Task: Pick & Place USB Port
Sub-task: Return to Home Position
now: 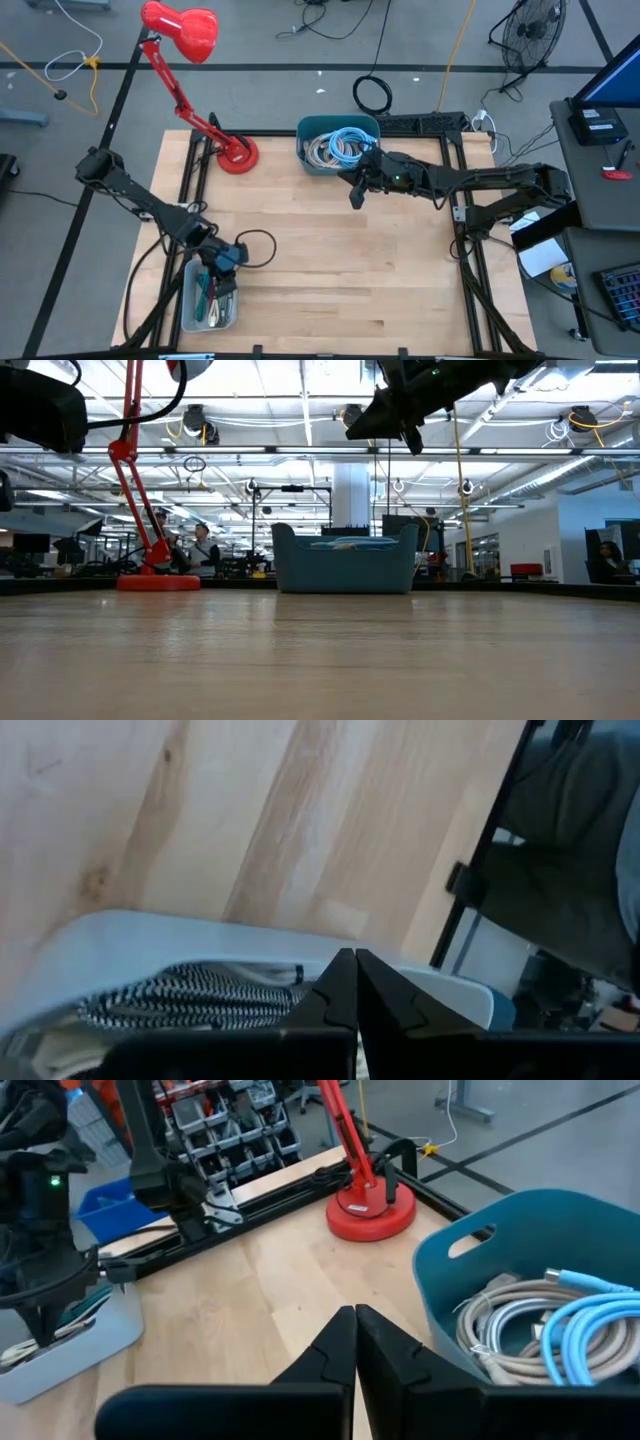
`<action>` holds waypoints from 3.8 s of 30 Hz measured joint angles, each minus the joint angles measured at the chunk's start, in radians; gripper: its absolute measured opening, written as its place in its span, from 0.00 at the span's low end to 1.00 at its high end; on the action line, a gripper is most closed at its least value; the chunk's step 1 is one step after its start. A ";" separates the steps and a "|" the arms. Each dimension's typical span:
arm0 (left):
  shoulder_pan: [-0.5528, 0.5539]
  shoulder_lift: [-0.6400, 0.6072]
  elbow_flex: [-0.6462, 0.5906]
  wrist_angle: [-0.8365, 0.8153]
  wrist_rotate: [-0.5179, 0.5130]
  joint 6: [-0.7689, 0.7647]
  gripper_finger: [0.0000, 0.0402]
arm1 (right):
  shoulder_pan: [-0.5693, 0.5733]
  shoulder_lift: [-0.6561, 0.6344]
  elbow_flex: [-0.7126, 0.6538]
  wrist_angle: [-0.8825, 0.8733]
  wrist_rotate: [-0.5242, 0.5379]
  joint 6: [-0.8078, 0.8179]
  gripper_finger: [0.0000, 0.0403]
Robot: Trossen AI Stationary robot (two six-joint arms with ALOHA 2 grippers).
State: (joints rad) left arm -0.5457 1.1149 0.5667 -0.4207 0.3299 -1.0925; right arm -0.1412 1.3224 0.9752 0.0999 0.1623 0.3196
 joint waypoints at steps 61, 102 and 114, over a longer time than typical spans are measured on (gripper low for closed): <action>0.059 0.406 0.144 0.056 0.418 0.438 0.00 | -0.063 -0.044 -0.001 0.000 -0.082 0.030 0.00; 0.359 0.133 0.146 -0.033 0.344 0.508 0.00 | -0.087 -0.145 -0.001 0.001 -0.057 -0.030 0.00; 0.677 0.081 0.334 -0.037 0.285 0.746 0.00 | -0.139 -0.298 -0.001 -0.017 -0.073 -0.249 0.00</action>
State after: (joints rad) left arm 0.1310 1.1961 0.9008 -0.4575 0.6152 -0.3467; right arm -0.2802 1.0243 0.9745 0.0832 0.0889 0.0706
